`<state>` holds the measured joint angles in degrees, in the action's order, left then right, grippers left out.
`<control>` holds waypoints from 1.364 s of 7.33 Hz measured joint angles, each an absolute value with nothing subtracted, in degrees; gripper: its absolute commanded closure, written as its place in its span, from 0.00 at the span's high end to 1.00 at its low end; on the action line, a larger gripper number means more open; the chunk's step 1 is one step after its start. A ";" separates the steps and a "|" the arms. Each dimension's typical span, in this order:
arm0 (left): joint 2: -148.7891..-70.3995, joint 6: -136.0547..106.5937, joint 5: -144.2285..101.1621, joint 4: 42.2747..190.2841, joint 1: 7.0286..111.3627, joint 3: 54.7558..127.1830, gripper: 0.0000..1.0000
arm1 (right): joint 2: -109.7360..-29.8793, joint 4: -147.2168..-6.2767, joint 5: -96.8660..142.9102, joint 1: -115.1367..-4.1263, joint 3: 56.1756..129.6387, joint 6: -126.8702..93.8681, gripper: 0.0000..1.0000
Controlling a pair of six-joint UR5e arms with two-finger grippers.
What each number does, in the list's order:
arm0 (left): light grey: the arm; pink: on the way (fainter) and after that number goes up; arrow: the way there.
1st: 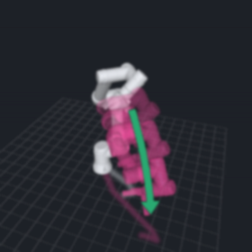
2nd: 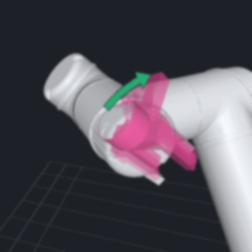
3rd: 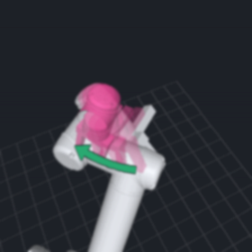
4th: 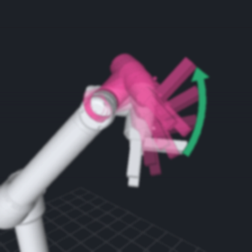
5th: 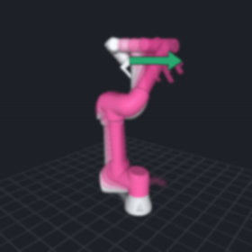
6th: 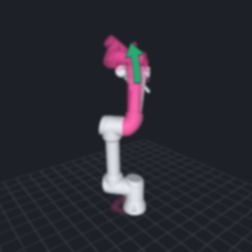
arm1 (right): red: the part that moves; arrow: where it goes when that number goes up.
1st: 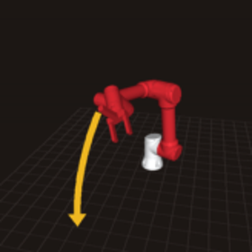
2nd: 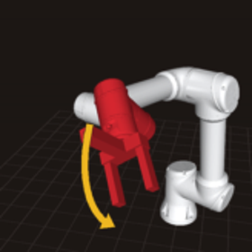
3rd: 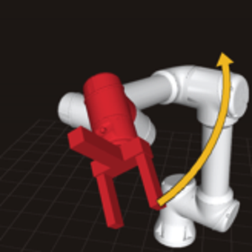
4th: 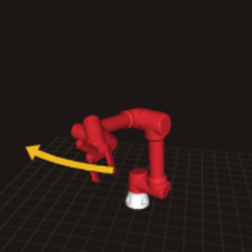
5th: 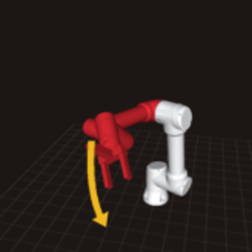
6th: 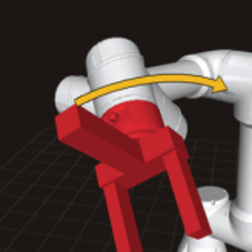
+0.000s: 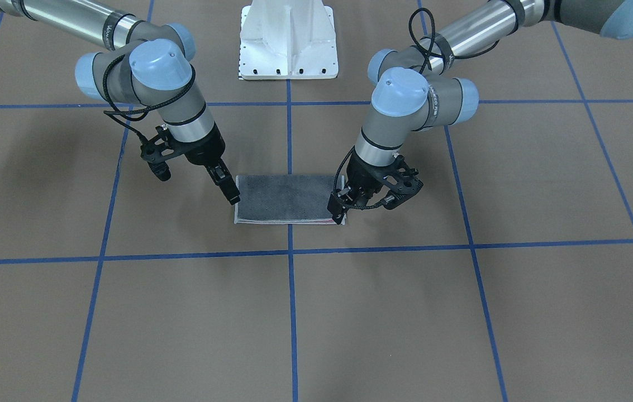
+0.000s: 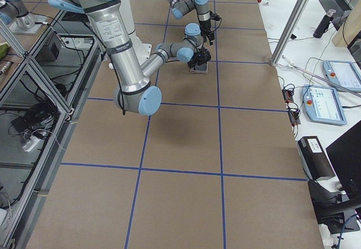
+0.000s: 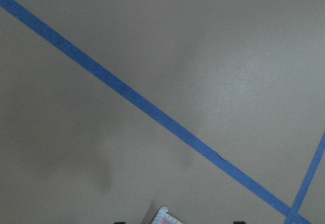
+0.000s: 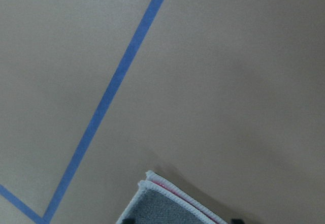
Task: Fold towel twice with both arms
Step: 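Move the right gripper to the folded towel's end and grasp it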
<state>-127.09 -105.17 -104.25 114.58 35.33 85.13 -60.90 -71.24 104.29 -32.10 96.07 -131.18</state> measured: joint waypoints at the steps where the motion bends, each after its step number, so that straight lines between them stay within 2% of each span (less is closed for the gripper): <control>1: -127.08 -105.19 -105.34 114.43 35.78 85.55 0.77 | -61.04 -71.20 102.82 -30.58 96.25 -133.48 0.89; 2: -127.04 -105.18 -106.60 114.26 36.39 85.95 0.77 | -61.14 -71.12 100.67 -28.80 96.26 -136.48 0.88; 3: -127.01 -105.15 -107.41 114.13 36.83 86.13 0.77 | -61.09 -71.08 99.28 -27.41 96.16 -139.06 0.80; 5: -127.01 -105.18 -107.84 114.07 37.10 86.20 0.77 | -60.67 -71.27 98.39 -25.89 95.68 -142.90 0.77; 6: -127.00 -105.19 -107.88 114.10 37.10 86.22 0.77 | -60.67 -71.33 98.28 -25.33 95.48 -143.59 0.71; 7: -126.97 -105.20 -107.89 114.18 37.10 86.21 0.77 | -60.70 -71.38 98.22 -24.91 95.41 -143.84 0.53; 8: -126.94 -105.20 -107.88 114.27 37.10 86.17 0.77 | -60.74 -71.42 98.19 -24.73 95.39 -143.92 0.45; 10: -126.89 -105.26 -107.87 114.42 37.09 86.14 0.77 | -60.86 -71.45 98.18 -24.66 95.25 -143.91 0.40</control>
